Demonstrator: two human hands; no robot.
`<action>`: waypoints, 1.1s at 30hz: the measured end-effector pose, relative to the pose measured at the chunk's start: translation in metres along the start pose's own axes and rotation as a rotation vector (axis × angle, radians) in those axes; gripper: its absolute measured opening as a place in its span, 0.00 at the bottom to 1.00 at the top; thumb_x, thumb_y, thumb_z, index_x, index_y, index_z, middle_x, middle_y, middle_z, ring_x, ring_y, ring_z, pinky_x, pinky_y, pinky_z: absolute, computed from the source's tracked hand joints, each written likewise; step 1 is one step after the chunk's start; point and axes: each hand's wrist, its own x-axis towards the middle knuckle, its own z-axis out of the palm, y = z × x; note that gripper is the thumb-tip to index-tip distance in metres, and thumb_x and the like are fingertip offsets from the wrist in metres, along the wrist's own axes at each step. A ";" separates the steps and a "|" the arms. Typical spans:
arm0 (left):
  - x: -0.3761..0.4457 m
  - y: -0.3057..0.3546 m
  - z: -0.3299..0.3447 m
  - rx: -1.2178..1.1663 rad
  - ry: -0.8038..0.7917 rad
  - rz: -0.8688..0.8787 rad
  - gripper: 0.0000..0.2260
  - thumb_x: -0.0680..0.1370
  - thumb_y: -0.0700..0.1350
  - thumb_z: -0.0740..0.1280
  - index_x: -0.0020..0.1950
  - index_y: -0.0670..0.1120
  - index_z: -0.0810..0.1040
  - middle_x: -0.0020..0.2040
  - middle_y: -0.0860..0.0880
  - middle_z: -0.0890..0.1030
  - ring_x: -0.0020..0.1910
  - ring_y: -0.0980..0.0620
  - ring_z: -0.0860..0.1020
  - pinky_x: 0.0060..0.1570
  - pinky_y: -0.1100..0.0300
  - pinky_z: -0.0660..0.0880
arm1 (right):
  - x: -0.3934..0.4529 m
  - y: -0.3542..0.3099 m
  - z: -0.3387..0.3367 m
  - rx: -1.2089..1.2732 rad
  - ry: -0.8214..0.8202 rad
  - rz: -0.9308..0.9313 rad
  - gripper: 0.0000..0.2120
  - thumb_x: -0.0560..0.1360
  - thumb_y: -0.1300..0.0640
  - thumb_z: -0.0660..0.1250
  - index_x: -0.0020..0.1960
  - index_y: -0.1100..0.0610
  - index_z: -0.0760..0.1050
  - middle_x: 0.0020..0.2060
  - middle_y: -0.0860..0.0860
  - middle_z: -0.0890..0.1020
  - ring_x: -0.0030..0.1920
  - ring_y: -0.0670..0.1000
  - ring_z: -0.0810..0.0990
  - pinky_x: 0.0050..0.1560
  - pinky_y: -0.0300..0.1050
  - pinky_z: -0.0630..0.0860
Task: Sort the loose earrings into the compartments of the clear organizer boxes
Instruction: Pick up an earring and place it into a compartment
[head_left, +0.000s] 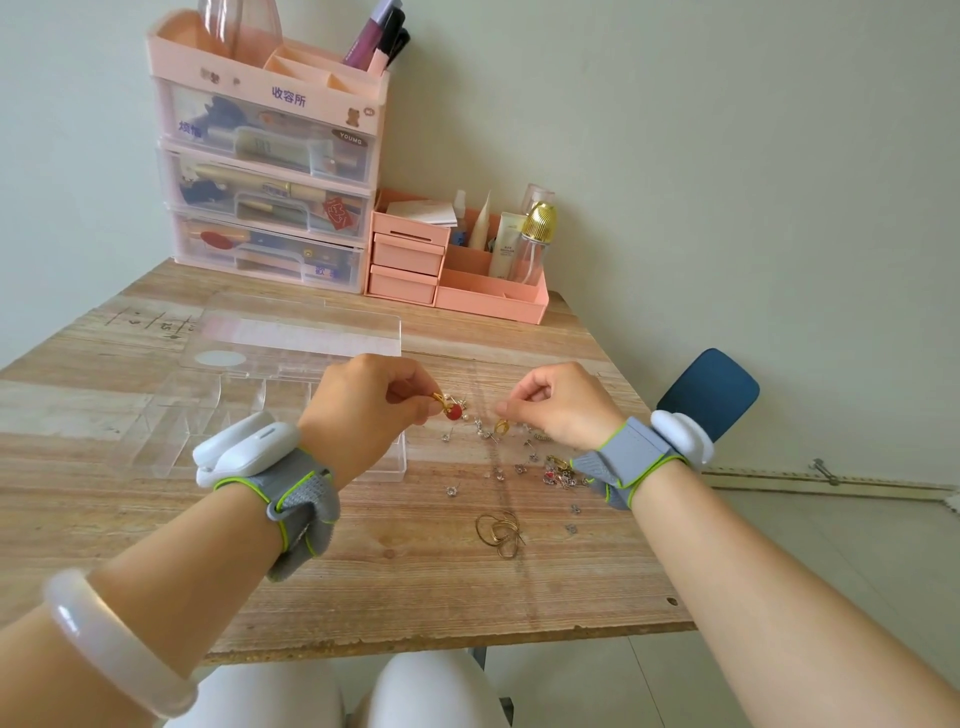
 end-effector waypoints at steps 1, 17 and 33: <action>0.000 0.000 0.000 0.004 -0.002 0.000 0.02 0.72 0.43 0.70 0.41 0.49 0.81 0.35 0.52 0.82 0.37 0.59 0.78 0.38 0.73 0.71 | 0.001 0.001 0.001 0.017 0.006 0.005 0.08 0.68 0.50 0.74 0.38 0.55 0.80 0.33 0.48 0.81 0.30 0.42 0.73 0.29 0.31 0.66; 0.002 0.000 0.002 -0.046 0.037 -0.010 0.04 0.72 0.42 0.70 0.41 0.51 0.82 0.35 0.51 0.82 0.36 0.54 0.78 0.35 0.69 0.73 | -0.006 -0.017 0.007 0.675 -0.008 0.037 0.06 0.70 0.63 0.72 0.38 0.59 0.75 0.32 0.53 0.80 0.29 0.45 0.77 0.28 0.35 0.74; 0.002 -0.008 -0.023 -0.332 0.067 -0.093 0.06 0.70 0.37 0.71 0.40 0.48 0.82 0.35 0.47 0.83 0.34 0.54 0.81 0.38 0.68 0.78 | -0.015 -0.053 0.021 1.003 -0.243 0.072 0.07 0.69 0.64 0.71 0.45 0.61 0.74 0.38 0.58 0.83 0.38 0.54 0.84 0.38 0.41 0.81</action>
